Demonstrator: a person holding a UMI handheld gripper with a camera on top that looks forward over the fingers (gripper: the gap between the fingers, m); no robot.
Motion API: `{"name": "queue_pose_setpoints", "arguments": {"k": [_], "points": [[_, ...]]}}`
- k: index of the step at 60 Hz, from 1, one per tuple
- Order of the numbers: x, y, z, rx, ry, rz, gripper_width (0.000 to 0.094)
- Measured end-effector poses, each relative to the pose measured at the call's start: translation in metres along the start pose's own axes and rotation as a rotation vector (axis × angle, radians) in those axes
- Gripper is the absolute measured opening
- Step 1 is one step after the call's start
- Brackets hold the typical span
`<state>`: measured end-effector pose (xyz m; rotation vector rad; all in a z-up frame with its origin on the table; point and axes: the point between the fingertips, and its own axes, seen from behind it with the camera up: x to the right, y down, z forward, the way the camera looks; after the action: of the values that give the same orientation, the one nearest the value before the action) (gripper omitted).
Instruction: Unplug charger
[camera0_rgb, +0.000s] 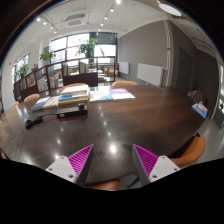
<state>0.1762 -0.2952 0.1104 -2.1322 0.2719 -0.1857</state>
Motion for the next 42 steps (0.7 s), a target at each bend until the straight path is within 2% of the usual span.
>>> {"name": "queue_pose_setpoints", "arguments": {"k": [12,19,28,36,42], "points": [[-0.074,-0.019,0.083,-0.039,-0.117,-0.056,0.0783],[-0.139,-0.048,0.166,-0.026,-0.149,-0.074,0.0780],[-0.173,-0.088,0.253,-0.024,-0.170,-0.112,0.0746],[-0.198,-0.121,0.317,-0.007,-0.194,-0.124,0.0694],[-0.206,-0.132,0.348,-0.015,-0.201,-0.137,0.0591]]}}
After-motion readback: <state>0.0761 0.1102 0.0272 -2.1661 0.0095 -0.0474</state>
